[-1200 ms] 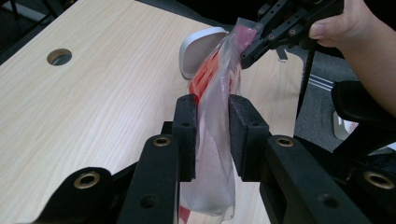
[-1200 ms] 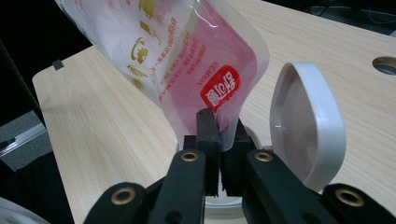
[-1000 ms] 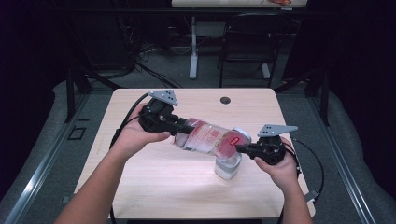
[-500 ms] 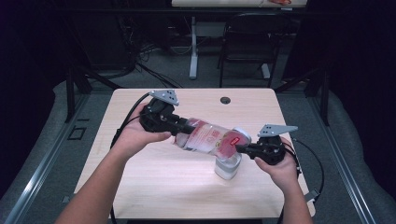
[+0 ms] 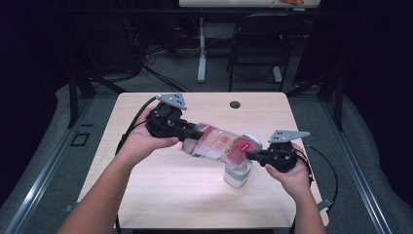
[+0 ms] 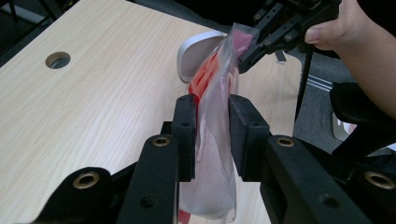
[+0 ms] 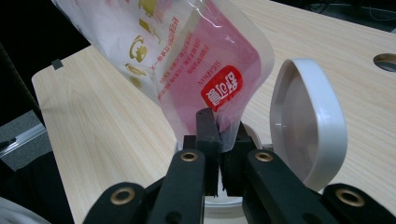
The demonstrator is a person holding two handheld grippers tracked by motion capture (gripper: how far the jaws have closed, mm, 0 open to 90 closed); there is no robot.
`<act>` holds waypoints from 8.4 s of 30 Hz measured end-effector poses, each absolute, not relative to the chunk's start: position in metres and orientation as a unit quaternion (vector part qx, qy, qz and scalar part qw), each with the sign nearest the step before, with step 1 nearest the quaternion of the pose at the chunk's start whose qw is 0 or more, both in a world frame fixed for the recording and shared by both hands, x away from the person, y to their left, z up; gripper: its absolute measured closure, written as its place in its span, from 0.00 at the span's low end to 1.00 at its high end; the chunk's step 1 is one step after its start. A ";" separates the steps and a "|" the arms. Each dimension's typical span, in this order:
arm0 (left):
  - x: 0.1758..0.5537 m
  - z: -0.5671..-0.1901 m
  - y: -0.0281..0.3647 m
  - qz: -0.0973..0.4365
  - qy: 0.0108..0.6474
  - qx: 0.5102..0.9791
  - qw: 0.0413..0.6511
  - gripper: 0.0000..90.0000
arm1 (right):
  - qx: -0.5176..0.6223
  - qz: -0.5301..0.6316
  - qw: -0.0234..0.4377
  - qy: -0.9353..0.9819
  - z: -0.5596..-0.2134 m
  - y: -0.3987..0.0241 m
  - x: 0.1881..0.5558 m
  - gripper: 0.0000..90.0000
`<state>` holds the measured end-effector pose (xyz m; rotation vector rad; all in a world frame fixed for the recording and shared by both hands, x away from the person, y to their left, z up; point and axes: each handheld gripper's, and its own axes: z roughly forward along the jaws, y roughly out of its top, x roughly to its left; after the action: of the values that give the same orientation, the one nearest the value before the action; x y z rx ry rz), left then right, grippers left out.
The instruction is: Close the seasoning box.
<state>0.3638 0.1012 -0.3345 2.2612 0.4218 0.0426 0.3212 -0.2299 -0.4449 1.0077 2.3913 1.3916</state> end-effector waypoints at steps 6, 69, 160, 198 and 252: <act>0.364 -0.334 0.100 0.017 0.167 0.898 0.408 0.82 | 0.341 0.470 0.098 0.809 -0.445 -0.230 0.321 0.98; 0.365 -0.333 0.092 0.016 0.161 0.895 0.415 0.82 | 0.345 0.460 0.097 0.812 -0.442 -0.236 0.317 0.98; 0.364 -0.330 0.088 0.017 0.156 0.895 0.417 0.82 | 0.353 0.460 0.101 0.808 -0.447 -0.231 0.321 0.97; 0.363 -0.330 0.086 0.016 0.156 0.894 0.421 0.81 | 0.355 0.460 0.103 0.807 -0.447 -0.233 0.321 0.97; 0.363 -0.333 0.091 0.016 0.160 0.890 0.426 0.81 | 0.353 0.464 0.107 0.806 -0.446 -0.232 0.321 0.97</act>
<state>0.3633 0.0912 -0.3333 2.2244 0.4005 0.0388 0.3206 -0.2318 -0.4456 1.0387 2.3719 1.3651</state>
